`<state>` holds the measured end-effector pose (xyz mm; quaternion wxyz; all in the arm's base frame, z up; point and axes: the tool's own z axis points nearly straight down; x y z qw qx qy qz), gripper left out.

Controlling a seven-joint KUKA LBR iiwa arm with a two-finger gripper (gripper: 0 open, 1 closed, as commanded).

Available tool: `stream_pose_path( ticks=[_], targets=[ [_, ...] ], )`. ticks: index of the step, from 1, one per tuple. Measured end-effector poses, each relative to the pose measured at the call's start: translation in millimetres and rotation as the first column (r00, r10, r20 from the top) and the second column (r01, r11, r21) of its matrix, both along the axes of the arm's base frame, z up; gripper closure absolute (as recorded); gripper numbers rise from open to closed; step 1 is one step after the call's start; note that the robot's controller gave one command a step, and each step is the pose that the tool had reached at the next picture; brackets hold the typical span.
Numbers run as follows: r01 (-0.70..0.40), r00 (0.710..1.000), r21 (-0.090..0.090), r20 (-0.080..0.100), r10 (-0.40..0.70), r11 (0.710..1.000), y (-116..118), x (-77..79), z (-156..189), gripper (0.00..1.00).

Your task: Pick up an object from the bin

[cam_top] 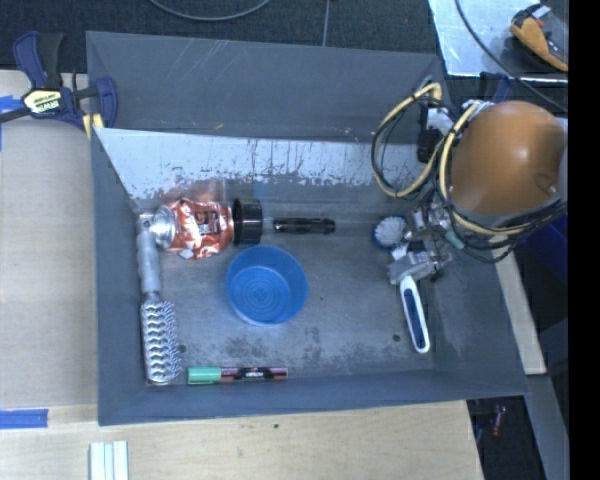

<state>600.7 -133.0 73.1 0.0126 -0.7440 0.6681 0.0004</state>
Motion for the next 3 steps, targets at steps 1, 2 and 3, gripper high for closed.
stream_pose_path(
  ticks=[1,2,3],
  targets=[
    [0.001,1.000,0.000,-0.001,-0.001,1.000,0,0.0,0,1.00],
    [0.000,1.000,0.000,-0.010,0.000,1.000,0,-3.1,14,1.00],
    [0.003,1.000,-0.004,-0.003,-0.003,1.000,-2,-1.3,49,1.00]
  ],
)
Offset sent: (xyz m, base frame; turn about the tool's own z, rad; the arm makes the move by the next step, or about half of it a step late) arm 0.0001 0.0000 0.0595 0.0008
